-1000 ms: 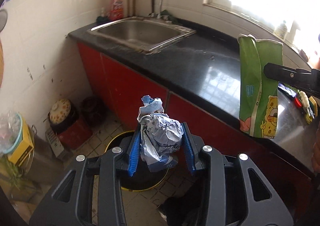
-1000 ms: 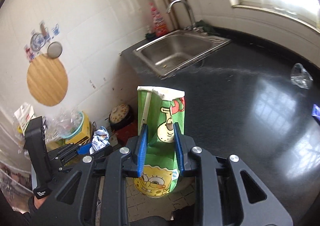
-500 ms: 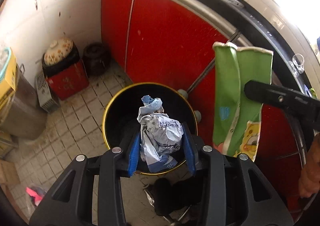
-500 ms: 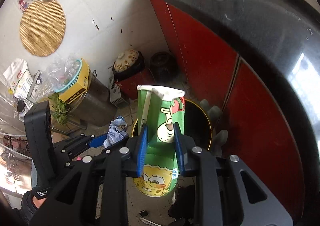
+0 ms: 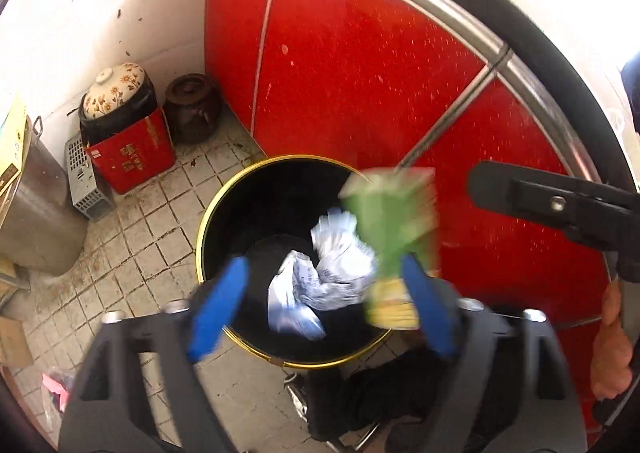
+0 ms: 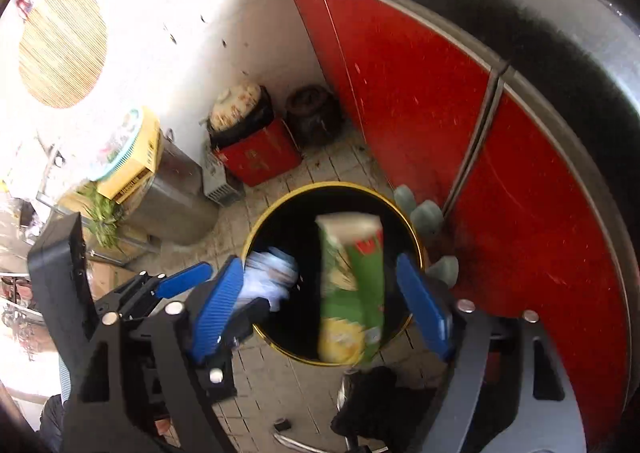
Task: Collect trash
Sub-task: 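Open both tools to drop the bag and foil into the bin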
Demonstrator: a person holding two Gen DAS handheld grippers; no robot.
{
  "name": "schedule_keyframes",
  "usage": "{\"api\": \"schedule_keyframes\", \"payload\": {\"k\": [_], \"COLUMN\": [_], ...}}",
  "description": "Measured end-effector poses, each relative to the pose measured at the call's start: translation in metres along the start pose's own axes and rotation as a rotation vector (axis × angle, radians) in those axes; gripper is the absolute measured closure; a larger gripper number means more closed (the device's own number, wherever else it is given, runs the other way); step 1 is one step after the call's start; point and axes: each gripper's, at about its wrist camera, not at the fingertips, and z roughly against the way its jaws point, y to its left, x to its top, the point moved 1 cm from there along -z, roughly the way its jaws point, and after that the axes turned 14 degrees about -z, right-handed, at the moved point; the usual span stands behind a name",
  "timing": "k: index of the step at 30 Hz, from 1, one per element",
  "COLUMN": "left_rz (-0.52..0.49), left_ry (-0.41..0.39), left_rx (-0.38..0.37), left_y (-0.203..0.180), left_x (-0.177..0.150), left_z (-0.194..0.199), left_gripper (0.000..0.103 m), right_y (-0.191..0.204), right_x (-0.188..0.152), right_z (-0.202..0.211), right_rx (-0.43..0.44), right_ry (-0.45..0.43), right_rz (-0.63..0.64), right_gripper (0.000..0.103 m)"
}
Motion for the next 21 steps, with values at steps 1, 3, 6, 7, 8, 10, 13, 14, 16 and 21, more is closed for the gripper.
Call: {"api": "schedule_keyframes", "payload": {"k": [1,3,6,7,8,10,13,14,16,21], "left_rz": [0.002,0.001,-0.013,-0.019,-0.023,-0.044,-0.103,-0.125,-0.187,-0.370], "left_ry": [-0.005,0.003,-0.002,-0.003,-0.006,-0.018,-0.046,-0.058,-0.086,-0.161], "left_rx": [0.002,0.000,0.007,0.015,0.018,0.023,0.043,0.048,0.054,-0.006], "left_y": [0.000,0.002,0.000,-0.001,-0.003,-0.010,-0.028,-0.035,-0.057,-0.137], "left_x": [0.000,0.001,0.002,0.002,0.003,0.005,0.011,0.013,0.019,0.044], "left_z": [0.002,0.004,0.010,0.013,0.016,0.026,0.046,0.053,0.072,0.112], "left_gripper": [0.020,0.020,0.020,0.020,0.020,0.019,0.018,0.018,0.018,0.018], "right_y": [0.000,-0.002,-0.003,-0.004,-0.006,-0.010,-0.018,-0.023,-0.036,-0.100], "right_x": [0.000,-0.001,-0.003,-0.003,-0.005,-0.009,-0.017,-0.021,-0.028,-0.067], "right_z": [0.003,0.011,0.025,0.030,0.038,0.057,0.096,0.113,0.148,0.262], "right_rx": [-0.001,0.007,0.023,0.032,0.037,0.035,0.041,0.027,0.018,-0.060], "right_ry": [0.001,-0.008,-0.031,-0.041,-0.052,-0.087,-0.147,-0.178,-0.232,-0.415], "right_rz": [0.000,-0.005,-0.014,-0.020,-0.025,-0.029,-0.032,-0.032,-0.040,-0.157], "right_gripper": [0.026,0.026,0.026,0.025,0.025,0.024,0.024,0.023,0.023,0.023]}}
